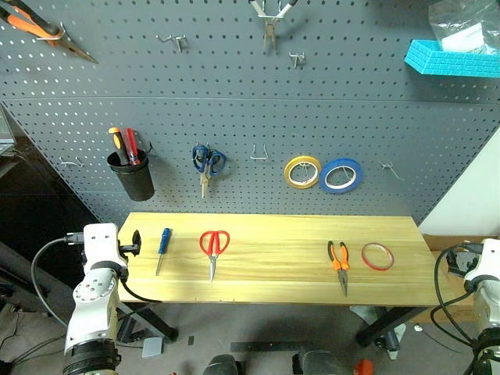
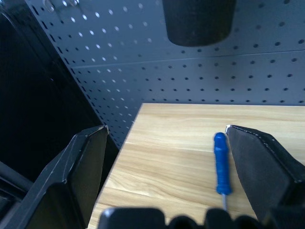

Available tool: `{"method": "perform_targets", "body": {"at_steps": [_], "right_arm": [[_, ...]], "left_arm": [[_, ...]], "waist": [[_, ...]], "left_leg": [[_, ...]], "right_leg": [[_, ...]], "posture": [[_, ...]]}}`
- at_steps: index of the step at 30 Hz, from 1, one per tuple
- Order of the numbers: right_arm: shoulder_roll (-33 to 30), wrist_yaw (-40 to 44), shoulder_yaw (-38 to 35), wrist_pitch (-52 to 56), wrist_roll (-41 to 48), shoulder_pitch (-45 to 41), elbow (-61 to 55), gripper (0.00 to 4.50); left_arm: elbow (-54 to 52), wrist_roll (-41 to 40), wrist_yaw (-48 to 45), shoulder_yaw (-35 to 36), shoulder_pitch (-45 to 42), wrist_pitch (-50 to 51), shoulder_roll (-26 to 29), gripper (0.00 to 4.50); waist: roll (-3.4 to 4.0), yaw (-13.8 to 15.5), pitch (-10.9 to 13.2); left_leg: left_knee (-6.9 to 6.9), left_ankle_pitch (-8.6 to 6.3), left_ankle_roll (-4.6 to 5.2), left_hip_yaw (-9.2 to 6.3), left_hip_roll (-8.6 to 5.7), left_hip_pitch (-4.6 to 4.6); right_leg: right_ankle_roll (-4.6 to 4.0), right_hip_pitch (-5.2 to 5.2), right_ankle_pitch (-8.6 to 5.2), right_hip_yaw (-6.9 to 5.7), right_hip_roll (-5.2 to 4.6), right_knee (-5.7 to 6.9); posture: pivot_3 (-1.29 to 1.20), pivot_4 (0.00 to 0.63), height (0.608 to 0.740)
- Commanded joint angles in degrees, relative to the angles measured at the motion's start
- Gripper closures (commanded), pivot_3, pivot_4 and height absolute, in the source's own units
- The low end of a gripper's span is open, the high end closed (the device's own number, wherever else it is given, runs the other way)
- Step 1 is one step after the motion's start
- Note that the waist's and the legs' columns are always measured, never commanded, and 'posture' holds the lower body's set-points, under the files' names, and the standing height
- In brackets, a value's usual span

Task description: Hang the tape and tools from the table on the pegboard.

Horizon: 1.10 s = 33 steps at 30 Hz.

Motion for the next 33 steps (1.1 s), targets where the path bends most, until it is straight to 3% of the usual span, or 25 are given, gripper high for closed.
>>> {"method": "perform_targets", "body": {"at_steps": [1, 12, 21, 26, 33], "right_arm": [[-1.23, 0.57, -0.16, -1.66, 0.25, -1.43, -0.84, 0.0], [1.41, 5.68, 3.49, 1.68, 0.93, -0.38, -7.24, 0.0], [4.77, 14.13, 7.4, 16.39, 5.46, 7.12, -30.22, 0.0], [3.96, 17.15, 9.73, 23.69, 6.26, 9.9, -39.69, 0.0], [0.02, 20.11, 13.86, 28.23, 3.13, 6.97, -41.41, 0.0]], "left_arm": [[-0.84, 1.13, 1.2, 0.28, -0.78, -2.18, 1.13, 0.25], [-5.4, -1.62, 0.38, 0.44, 1.58, 2.29, -1.99, 0.25], [-16.82, -4.21, -0.24, -3.16, 2.07, 17.99, -5.91, 0.25], [-22.98, -4.51, -6.2, -9.58, -0.48, 22.13, -4.43, 0.25], [-29.33, -3.64, -21.7, -22.94, -4.44, 18.39, 1.45, 0.25]], "waist": [[0.0, 0.0, 0.0], [-0.01, 0.02, 0.01], [-0.11, 0.12, 1.11], [-0.14, 0.08, 3.65], [-0.23, -0.06, 7.24]], "left_leg": [[0.0, 0.0, 0.0, 0.0, 0.0, 0.0], [0.0, 0.0, 0.0, 0.01, 0.0, 0.01], [0.01, 0.0, 0.0, -0.01, 0.05, 0.0], [0.08, 0.0, 0.0, -0.01, 0.08, -0.02], [0.03, -0.04, 0.03, 0.18, 0.15, -0.29]], "right_leg": [[0.0, 0.0, 0.0, 0.0, 0.0, 0.0], [0.01, 0.0, 0.01, 0.01, 0.0, 0.01], [0.0, 0.0, 0.0, 0.0, 0.03, 0.05], [0.0, -0.02, 0.0, 0.0, 0.04, 0.08], [0.12, -0.32, 0.07, 0.21, 0.1, 0.05]], "posture": [[-0.04, 0.0, 0.74], [-0.03, 0.011, 0.74], [-0.08, 0.1, 0.74], [-0.13, 0.162, 0.74], [-0.15, 0.246, 0.74]]}}
